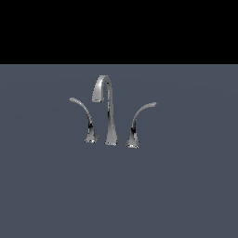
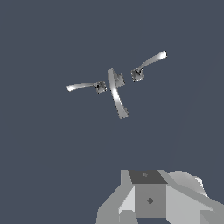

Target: Turn on the faucet by rotating a designated handle.

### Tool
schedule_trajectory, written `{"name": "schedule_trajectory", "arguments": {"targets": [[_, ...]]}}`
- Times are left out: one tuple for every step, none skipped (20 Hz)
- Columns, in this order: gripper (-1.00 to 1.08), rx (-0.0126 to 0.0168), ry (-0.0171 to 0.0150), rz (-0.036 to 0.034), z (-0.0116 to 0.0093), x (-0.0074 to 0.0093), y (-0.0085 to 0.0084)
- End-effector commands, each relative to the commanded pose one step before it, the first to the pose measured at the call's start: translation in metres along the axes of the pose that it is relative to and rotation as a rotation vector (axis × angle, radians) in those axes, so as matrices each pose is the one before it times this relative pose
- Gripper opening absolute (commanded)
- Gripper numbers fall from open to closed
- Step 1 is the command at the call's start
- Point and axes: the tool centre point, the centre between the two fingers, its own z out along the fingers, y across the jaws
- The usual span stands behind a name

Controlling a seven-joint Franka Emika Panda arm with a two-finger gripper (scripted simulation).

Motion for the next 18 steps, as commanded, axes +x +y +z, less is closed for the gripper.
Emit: {"name": "schedule_trajectory", "arguments": {"targets": [[-1.0,0.00701,-0.00961,0.06425,0.00971,0.01152,-0.01006],[-1.0,0.00175,-0.00343,0.02553,0.00406,0.00423,-0.00415],[-1.0,0.0014,-0.00324,0.02567,0.00417,0.0041,-0.00422],[-1.0,0.00107,-0.00303,0.02582,0.00427,0.00397,-0.00429],[-1.0,0.00076,-0.00279,0.02594,0.00438,0.00383,-0.00435],[-1.0,0.00046,-0.00254,0.02607,0.00448,0.00369,-0.00441],[-1.0,0.00017,-0.00227,0.02617,0.00458,0.00355,-0.00446],[-1.0,-0.0001,-0.00199,0.02627,0.00467,0.00341,-0.00451],[-1.0,-0.00035,-0.00168,0.02636,0.00477,0.00326,-0.00455],[-1.0,-0.00059,-0.00136,0.02644,0.00486,0.00311,-0.00459],[-1.0,-0.0008,-0.00102,0.02652,0.00495,0.00296,-0.00462],[-1.0,-0.00099,-0.00068,0.02657,0.00503,0.0028,-0.00464],[-1.0,-0.00117,-0.00031,0.02662,0.00511,0.00265,-0.00466],[-1.0,-0.00132,0.00006,0.02665,0.00519,0.00249,-0.00468],[-1.0,-0.00144,0.00044,0.02669,0.00527,0.00234,-0.00469],[-1.0,-0.00155,0.00083,0.02671,0.00534,0.00218,-0.00469],[-1.0,-0.00163,0.00123,0.02672,0.00541,0.00203,-0.00468],[-1.0,-0.00168,0.00164,0.02672,0.00547,0.00187,-0.00468]]}}
